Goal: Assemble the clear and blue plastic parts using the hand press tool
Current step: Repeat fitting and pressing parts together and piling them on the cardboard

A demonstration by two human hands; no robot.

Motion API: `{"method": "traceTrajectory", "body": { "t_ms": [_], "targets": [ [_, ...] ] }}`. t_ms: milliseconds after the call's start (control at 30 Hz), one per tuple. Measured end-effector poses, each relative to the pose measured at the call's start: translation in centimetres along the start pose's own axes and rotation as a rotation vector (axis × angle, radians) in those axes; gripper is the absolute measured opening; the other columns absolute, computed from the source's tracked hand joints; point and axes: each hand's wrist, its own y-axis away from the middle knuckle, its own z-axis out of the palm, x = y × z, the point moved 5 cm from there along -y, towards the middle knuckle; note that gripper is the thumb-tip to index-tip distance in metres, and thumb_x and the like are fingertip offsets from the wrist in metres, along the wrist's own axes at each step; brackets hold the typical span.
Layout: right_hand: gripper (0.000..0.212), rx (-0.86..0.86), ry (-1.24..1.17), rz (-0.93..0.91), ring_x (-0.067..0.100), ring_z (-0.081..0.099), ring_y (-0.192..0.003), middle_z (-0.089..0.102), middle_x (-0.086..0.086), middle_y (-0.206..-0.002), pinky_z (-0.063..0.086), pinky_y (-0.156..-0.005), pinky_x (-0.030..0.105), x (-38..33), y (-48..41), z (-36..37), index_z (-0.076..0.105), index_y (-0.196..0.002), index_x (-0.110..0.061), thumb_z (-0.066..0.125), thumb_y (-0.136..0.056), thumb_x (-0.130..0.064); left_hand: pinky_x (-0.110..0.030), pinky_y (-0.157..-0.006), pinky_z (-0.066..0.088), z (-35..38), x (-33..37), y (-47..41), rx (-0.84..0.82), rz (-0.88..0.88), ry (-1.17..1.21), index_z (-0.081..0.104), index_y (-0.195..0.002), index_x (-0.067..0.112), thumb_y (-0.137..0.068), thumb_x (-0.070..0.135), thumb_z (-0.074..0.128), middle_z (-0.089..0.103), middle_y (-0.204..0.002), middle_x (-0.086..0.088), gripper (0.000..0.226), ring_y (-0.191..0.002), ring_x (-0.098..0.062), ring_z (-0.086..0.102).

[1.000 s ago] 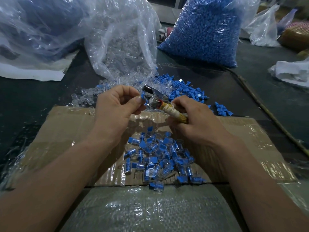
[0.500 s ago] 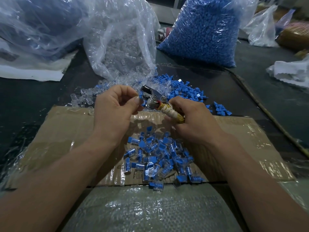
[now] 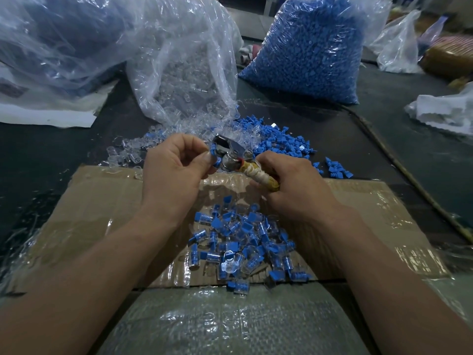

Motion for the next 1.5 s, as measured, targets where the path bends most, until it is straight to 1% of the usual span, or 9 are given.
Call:
{"method": "traceTrajectory", "body": {
  "t_ms": [233, 433, 633, 900, 1067, 1167, 1333, 1433, 1500],
  "targets": [
    [0.024, 0.023, 0.045, -0.013, 0.013, 0.052, -0.078, 0.057, -0.007, -0.087, 0.041, -0.068, 0.029, -0.2, 0.0, 0.1, 0.053, -0.102, -0.025, 0.065, -0.081, -0.021, -0.009, -0.057, 0.048, -0.2, 0.2, 0.1, 0.024, 0.024, -0.032, 0.056, -0.072, 0.021, -0.083, -0.004, 0.059, 0.06, -0.07, 0.0, 0.028, -0.058, 0.001, 0.059],
    [0.034, 0.051, 0.048, -0.035, 0.009, 0.049, -0.085, 0.06, -0.004, -0.099, 0.038, -0.077, 0.026, 0.1, 0.0, 0.1, 0.055, -0.116, -0.021, 0.064, -0.083, -0.027, -0.012, -0.059, 0.05, -0.1, -0.1, 0.0, 0.022, -0.006, -0.013, 0.057, -0.073, 0.02, -0.082, -0.004, 0.061, 0.061, -0.07, 0.001, 0.027, -0.058, 0.0, 0.06],
    [0.045, 0.035, 0.03, -0.032, 0.015, 0.053, -0.1, 0.059, -0.001, -0.114, 0.043, -0.09, 0.034, 0.6, -0.1, 0.0, 0.051, -0.125, -0.02, 0.065, -0.082, -0.024, -0.011, -0.058, 0.049, 0.0, -0.3, 0.0, 0.04, -0.02, -0.009, 0.059, -0.075, 0.021, -0.082, -0.001, 0.062, 0.064, -0.073, -0.001, 0.023, -0.06, -0.001, 0.061],
    [0.05, -0.038, 0.124, 0.001, 0.014, 0.05, -0.102, 0.056, -0.002, -0.115, 0.041, -0.085, 0.03, 1.8, 0.1, -0.3, 0.047, -0.13, -0.024, 0.064, -0.083, -0.023, -0.016, -0.062, 0.051, -1.4, -0.3, -0.6, 0.1, -0.022, 0.104, 0.06, -0.077, 0.023, -0.085, 0.0, 0.059, 0.067, -0.069, 0.007, 0.025, -0.068, -0.008, 0.065],
    [0.049, -0.067, 0.088, 0.029, 0.01, 0.048, -0.09, 0.052, -0.011, -0.097, 0.039, -0.075, 0.03, 2.2, 0.1, -0.7, 0.054, -0.122, -0.028, 0.069, -0.076, -0.04, -0.013, -0.047, 0.046, 0.4, 0.6, 0.4, -0.225, -0.066, 0.174, 0.063, -0.08, 0.018, -0.072, 0.016, 0.062, 0.07, -0.07, 0.004, 0.009, -0.054, -0.005, 0.062],
    [0.053, -0.11, 0.111, 0.017, 0.007, 0.046, -0.085, 0.055, -0.011, -0.096, 0.036, -0.069, 0.026, 2.1, 0.2, -0.3, 0.057, -0.113, -0.029, 0.065, -0.067, -0.054, -0.014, -0.047, 0.047, 1.3, 0.7, 1.1, -0.374, -0.087, 0.138, 0.064, -0.075, 0.017, -0.064, 0.02, 0.065, 0.069, -0.067, 0.001, 0.011, -0.048, -0.005, 0.058],
    [0.08, -0.19, 0.156, 0.053, 0.005, 0.039, -0.093, 0.05, -0.011, -0.107, 0.031, -0.075, 0.026, 2.9, 0.0, 0.3, 0.046, -0.13, -0.03, 0.065, -0.06, -0.064, -0.012, -0.051, 0.047, 2.3, 1.1, 1.6, -0.547, -0.046, 0.082, 0.072, -0.073, 0.02, -0.06, 0.023, 0.069, 0.069, -0.067, 0.002, 0.013, -0.054, -0.004, 0.057],
    [0.1, -0.239, 0.138, 0.043, 0.005, 0.039, -0.096, 0.049, -0.01, -0.11, 0.032, -0.077, 0.025, 2.6, 0.1, 0.3, 0.044, -0.131, -0.032, 0.046, -0.044, -0.08, -0.01, -0.049, 0.043, 2.8, 1.5, 2.4, -0.683, -0.007, 0.013, 0.073, -0.073, 0.023, -0.058, 0.034, 0.069, 0.068, -0.066, 0.006, 0.019, -0.054, -0.002, 0.055],
    [0.1, -0.228, 0.061, 0.052, 0.005, 0.043, -0.093, 0.047, -0.015, -0.101, 0.033, -0.07, 0.021, 2.5, 0.3, -0.1, 0.049, -0.126, -0.034, 0.035, -0.041, -0.084, -0.011, -0.049, 0.042, 2.7, 1.3, 2.2, -0.629, -0.021, 0.035, 0.073, -0.073, 0.024, -0.061, 0.034, 0.067, 0.066, -0.064, 0.007, 0.017, -0.053, -0.002, 0.052]
  ]
}}
